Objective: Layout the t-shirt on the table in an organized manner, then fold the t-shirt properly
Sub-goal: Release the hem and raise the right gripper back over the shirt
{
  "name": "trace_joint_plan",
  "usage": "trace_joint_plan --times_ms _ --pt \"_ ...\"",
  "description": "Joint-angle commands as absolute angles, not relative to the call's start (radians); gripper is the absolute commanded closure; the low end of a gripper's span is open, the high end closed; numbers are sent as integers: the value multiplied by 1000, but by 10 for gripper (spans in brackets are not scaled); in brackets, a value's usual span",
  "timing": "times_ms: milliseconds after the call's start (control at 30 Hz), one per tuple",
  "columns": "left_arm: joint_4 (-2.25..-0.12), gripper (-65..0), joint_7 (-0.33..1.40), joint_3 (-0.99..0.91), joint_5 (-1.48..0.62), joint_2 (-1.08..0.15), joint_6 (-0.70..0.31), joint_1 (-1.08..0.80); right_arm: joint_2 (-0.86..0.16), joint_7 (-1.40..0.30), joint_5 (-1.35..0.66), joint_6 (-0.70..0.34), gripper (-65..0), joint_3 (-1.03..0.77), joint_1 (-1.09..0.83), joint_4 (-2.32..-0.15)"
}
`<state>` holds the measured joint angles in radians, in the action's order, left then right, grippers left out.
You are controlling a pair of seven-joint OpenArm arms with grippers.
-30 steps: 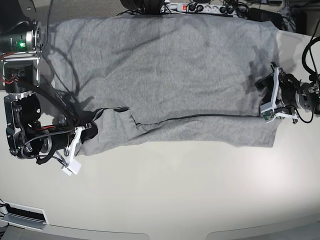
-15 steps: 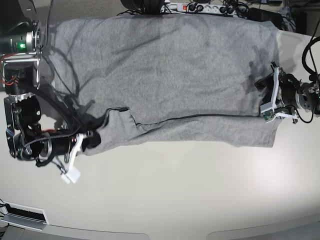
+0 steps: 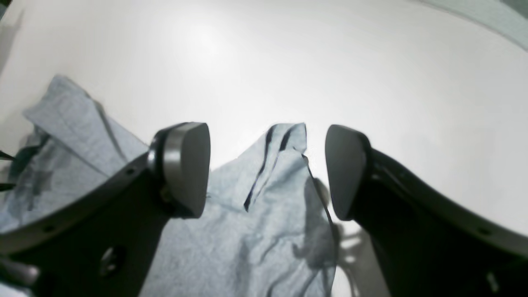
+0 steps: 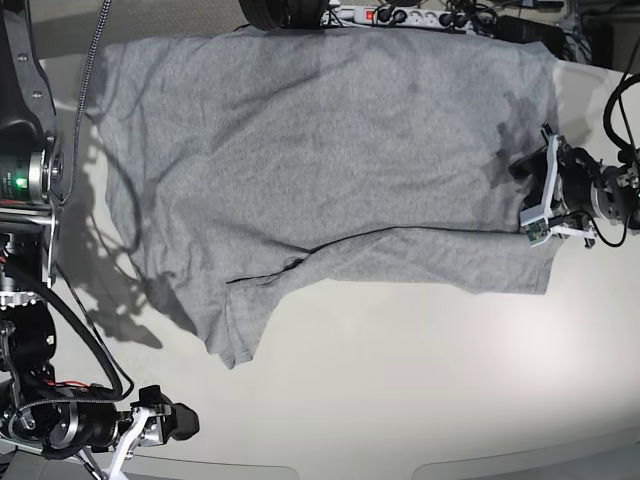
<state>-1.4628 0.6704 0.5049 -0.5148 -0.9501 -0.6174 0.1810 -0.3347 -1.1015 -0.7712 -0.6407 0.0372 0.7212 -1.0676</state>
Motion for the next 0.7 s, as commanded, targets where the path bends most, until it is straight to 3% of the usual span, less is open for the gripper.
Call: trace_joint_plan --times_ms 0,67,100,133,200,233,500,567,667 --pt "-1471 -273 659 495 -501 -972 -616 200 -346 -1125 -785 -648 -449 33 752 -1082" --pt "-1471 -125 653 495 -474 -972 -612 203 -346 -1196 -790 -658 -402 33 739 -1082" --pt "-1471 -32 652 495 -459 -973 -604 205 -346 -1230 -801 -670 -335 33 728 -1082" --pt "-1471 0 652 495 -451 -972 -600 207 -346 -1256 -819 -683 -242 33 713 -1082" --pt "-1471 0 650 495 -426 -972 -598 215 -346 -1272 -865 -698 -29 33 673 -1082" --pt "-1471 0 635 495 -407 -972 -598 218 -346 -1279 -895 -698 0 33 651 -1082" --pt "-1470 0 575 495 -199 -974 -597 220 -347 -1396 -1151 -698 0 33 472 -1087" --pt "-1470 0 550 495 -173 -986 -540 220 -347 -1396 -1205 -698 0 33 425 -1114" --pt "-1466 0 535 495 -292 -1000 -401 220 -346 -1396 -1227 -698 0 33 344 -1201"
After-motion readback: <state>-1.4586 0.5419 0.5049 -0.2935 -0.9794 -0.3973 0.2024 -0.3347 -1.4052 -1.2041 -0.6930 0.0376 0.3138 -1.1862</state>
